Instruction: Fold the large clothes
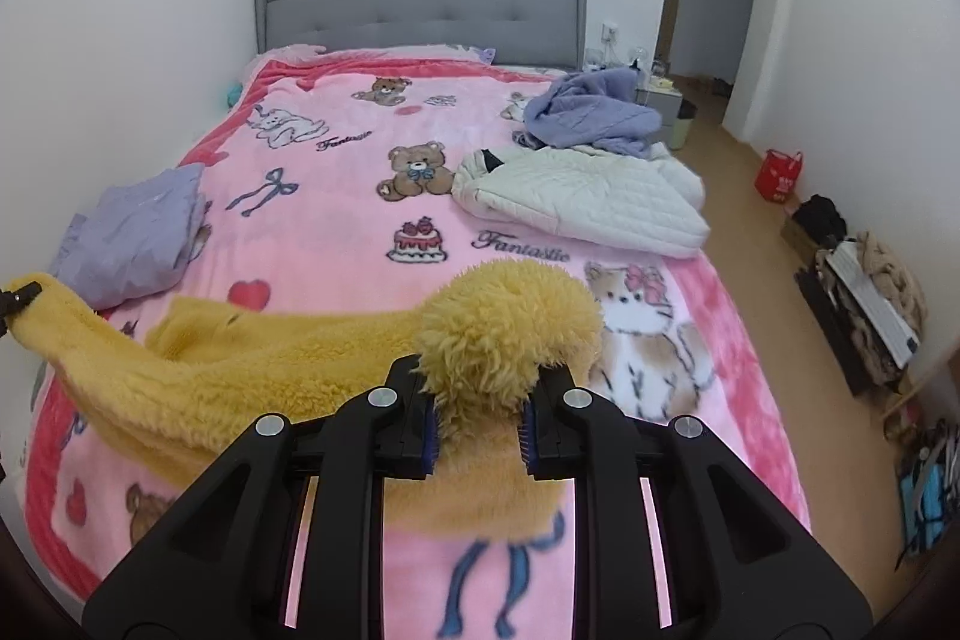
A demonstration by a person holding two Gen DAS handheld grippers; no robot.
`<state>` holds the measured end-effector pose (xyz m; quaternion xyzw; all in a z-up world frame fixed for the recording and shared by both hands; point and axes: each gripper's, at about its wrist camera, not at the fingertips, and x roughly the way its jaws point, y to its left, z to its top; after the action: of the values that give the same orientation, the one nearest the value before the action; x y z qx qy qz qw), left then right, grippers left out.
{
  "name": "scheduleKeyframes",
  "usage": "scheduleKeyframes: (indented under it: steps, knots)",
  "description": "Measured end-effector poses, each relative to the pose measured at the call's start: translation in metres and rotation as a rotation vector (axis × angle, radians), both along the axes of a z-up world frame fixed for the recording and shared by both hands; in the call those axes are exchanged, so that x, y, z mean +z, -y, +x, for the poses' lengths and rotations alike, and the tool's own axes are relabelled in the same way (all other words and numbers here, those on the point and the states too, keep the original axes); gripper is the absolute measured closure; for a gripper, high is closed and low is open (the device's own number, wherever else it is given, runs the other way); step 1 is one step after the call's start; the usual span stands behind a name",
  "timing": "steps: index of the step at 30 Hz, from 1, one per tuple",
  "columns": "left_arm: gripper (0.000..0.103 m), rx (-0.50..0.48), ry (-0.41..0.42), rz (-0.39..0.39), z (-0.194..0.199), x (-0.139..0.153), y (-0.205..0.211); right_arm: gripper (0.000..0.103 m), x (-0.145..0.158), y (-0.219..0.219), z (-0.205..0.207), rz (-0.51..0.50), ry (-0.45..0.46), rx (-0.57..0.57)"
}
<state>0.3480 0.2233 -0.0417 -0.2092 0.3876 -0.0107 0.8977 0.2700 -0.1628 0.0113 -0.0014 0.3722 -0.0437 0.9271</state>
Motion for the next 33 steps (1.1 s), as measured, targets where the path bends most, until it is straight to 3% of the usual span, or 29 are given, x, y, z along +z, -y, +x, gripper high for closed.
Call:
scheduleKeyframes:
  steps: [8, 14, 19, 22, 26, 29, 31, 32, 33]
  knots:
    - [0.080, 0.086, -0.124, 0.089, 0.103, -0.054, 0.016, 0.084, -0.068, 0.025, 0.127, 0.056, -0.116, 0.046]
    - [0.080, 0.097, -0.244, 0.173, 0.162, -0.104, 0.025, 0.084, -0.131, 0.036, 0.193, 0.148, -0.240, 0.021]
    - [0.078, 0.063, -0.314, 0.284, 0.190, -0.146, 0.042, 0.082, -0.180, 0.031, 0.222, 0.103, -0.348, 0.020]
    - [0.076, 0.030, -0.350, 0.311, 0.197, -0.169, 0.051, 0.078, -0.202, 0.031, 0.228, 0.072, -0.385, 0.020]
    - [0.072, 0.037, -0.294, 0.313, 0.194, -0.175, 0.051, 0.071, -0.206, 0.041, 0.225, 0.165, -0.353, 0.019]
    - [0.068, 0.035, -0.275, 0.227, 0.193, -0.170, 0.040, 0.048, -0.193, 0.053, 0.218, 0.300, -0.306, 0.024]
    - [0.067, 0.041, -0.262, 0.157, 0.191, -0.164, 0.029, 0.015, -0.178, 0.062, 0.208, 0.402, -0.242, 0.034]
    - [0.065, 0.050, -0.251, 0.118, 0.189, -0.159, 0.024, 0.008, -0.172, 0.064, 0.204, 0.431, -0.218, 0.040]
    - [0.064, 0.065, -0.236, 0.083, 0.186, -0.154, 0.018, 0.008, -0.163, 0.065, 0.197, 0.439, -0.183, 0.039]
